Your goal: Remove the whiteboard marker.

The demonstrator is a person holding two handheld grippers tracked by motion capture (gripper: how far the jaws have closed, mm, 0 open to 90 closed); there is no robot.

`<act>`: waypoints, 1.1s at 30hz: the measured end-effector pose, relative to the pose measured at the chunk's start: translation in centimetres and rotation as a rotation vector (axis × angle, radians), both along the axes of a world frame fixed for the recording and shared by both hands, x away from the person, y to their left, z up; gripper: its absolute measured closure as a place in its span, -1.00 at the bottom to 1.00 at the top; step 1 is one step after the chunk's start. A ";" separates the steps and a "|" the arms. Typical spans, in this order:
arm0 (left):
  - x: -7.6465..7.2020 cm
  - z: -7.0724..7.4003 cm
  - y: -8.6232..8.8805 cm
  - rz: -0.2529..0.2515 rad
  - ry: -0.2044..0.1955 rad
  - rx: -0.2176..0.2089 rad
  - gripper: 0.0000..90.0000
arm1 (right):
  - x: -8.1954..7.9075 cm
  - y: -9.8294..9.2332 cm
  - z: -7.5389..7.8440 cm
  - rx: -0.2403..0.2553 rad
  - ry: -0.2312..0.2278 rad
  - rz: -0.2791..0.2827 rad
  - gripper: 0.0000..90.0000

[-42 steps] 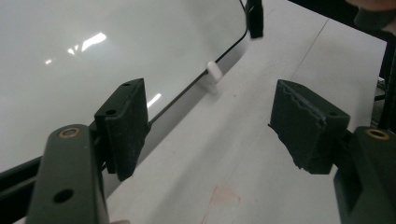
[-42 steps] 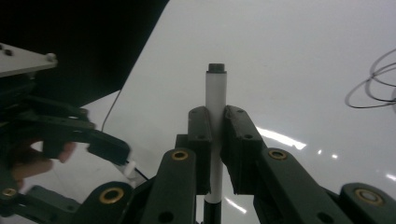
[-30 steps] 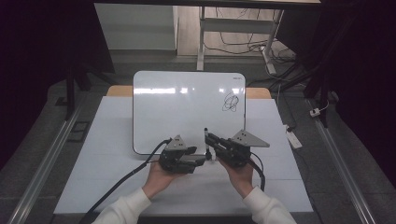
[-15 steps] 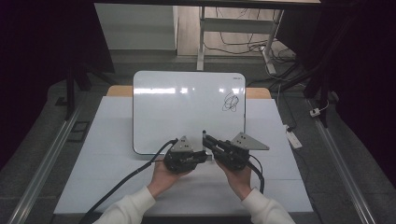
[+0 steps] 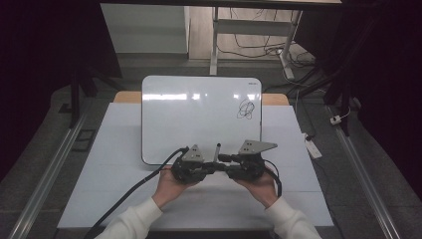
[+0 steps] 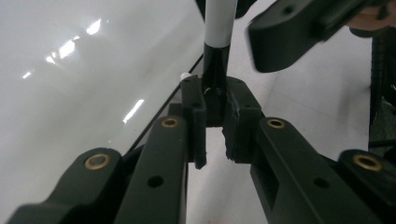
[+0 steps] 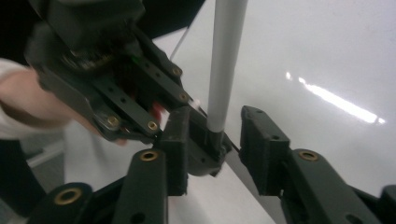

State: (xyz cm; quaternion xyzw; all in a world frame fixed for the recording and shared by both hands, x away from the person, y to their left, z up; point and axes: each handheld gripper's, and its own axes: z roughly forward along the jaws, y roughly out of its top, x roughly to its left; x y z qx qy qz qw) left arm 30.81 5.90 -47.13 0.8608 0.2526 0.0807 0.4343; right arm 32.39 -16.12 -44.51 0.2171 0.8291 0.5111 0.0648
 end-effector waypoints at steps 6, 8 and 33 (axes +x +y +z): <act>-0.1 -0.1 -0.3 -0.033 -0.001 0.024 0.75 | -0.1 0.6 -0.3 -0.067 0.002 0.026 0.68; -0.1 -0.1 -0.3 -0.040 -0.003 0.035 0.75 | 0.0 0.6 -0.4 -0.082 0.007 0.027 0.74; -0.5 0.6 0.2 -0.007 -0.045 0.061 -0.06 | 0.0 -0.3 0.3 -0.040 -0.006 -0.013 0.79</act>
